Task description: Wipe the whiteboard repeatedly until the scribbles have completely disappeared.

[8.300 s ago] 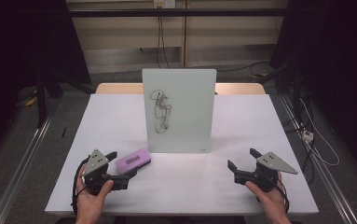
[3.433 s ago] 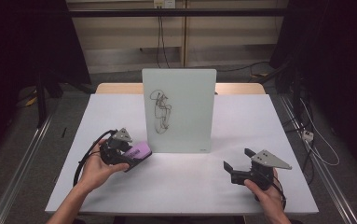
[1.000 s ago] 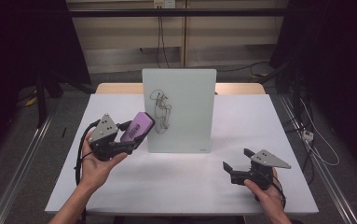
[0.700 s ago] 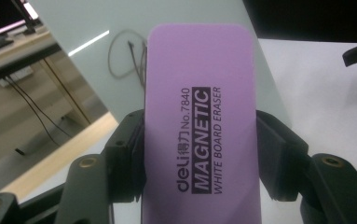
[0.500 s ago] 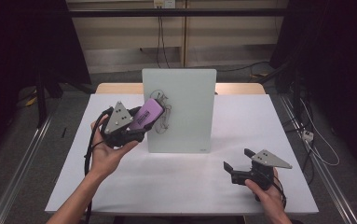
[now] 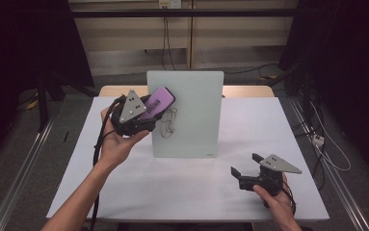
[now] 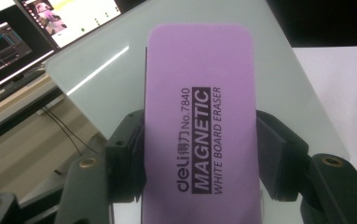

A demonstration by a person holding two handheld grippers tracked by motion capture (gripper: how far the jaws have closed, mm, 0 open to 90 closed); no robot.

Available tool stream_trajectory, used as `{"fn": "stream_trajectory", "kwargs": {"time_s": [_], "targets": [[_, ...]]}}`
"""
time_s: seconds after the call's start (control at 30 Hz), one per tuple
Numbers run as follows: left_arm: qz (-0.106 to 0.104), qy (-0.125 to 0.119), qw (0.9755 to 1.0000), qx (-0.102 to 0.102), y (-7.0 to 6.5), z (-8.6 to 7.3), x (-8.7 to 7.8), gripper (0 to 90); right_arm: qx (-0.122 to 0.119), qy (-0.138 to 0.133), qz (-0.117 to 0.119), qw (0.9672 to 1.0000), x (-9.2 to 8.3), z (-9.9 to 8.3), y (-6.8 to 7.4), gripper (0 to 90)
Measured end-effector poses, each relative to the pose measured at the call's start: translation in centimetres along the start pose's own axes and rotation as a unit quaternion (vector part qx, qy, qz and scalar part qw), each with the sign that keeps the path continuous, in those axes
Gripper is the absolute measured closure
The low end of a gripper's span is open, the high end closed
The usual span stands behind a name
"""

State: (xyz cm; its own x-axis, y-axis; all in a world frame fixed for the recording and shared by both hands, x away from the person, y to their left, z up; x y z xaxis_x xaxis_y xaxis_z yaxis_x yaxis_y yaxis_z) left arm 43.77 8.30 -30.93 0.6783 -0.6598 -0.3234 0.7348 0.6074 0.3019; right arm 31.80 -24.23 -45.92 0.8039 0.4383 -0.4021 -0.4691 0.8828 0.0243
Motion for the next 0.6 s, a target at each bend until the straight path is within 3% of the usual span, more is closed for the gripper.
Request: {"fn": "stream_trajectory", "kwargs": {"time_s": [0.13, 0.2, 0.27, 0.33, 0.6], "targets": [[0.0, 0.006, 1.0, 0.001, 0.1, 0.7, 0.8, 41.2, 0.003, 0.0, 0.001, 1.0, 0.0, 0.0, 0.1, 5.5], [0.012, 0.007, 0.9999, -0.002, 0.3, 1.1, 1.0, 41.2, 0.002, -0.001, 0.0, 1.0, -0.1, 0.0, 0.1, 5.5], [0.003, 0.001, 1.0, -0.007, 0.4, 1.4, 1.2, 41.3, 0.0, -0.001, -0.001, 1.0, -0.1, 0.0, 0.0, 5.6], [0.008, 0.001, 1.0, -0.006, 0.6, 1.6, 1.3, 41.2, 0.001, -0.001, -0.002, 1.0, -0.1, 0.0, 0.0, 5.6], [0.012, 0.001, 0.9999, -0.006, 1.6, 1.7, 2.3, 41.3, 0.003, 0.0, -0.002, 1.0, -0.1, 0.0, 0.0, 5.6]]}}
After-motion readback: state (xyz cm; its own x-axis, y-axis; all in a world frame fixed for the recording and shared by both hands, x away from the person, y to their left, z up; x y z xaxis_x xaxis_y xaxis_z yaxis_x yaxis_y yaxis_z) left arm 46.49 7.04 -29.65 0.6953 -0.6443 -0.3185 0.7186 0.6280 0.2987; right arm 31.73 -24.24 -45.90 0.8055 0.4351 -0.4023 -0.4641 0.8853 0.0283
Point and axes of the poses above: each handheld gripper's, and its own axes: x roughly forward along the jaws, z roughly out of its top, y roughly to its left, the point moved 5 cm from there along x, roughly forward along the jaws, and after that the axes turned 4 degrees about -x, right-handed, at the moved point
